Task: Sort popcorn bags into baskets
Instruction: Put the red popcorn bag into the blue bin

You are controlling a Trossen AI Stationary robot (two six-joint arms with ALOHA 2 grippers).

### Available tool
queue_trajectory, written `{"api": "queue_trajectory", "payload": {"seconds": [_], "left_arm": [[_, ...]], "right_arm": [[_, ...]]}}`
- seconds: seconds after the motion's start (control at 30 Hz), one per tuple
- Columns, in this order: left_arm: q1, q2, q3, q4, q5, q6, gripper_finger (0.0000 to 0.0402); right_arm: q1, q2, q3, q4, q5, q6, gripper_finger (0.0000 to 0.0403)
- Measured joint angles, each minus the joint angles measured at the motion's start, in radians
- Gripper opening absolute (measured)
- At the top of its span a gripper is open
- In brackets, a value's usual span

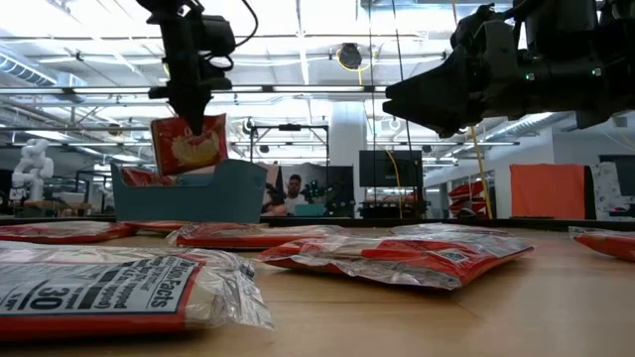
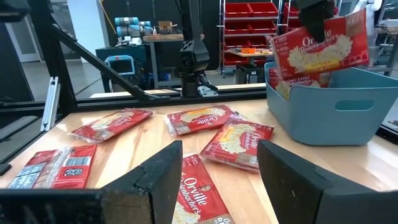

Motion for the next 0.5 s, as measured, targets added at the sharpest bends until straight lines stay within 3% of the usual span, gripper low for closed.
{"api": "queue_trajectory", "payload": {"seconds": [0.5], "left_arm": [[0.045,0.011,-0.006,-0.021,-0.024,-0.095,0.0031]], "right_arm": [[0.001,0.0,0.0,0.0,-0.004,0.023,0.0201]]}}
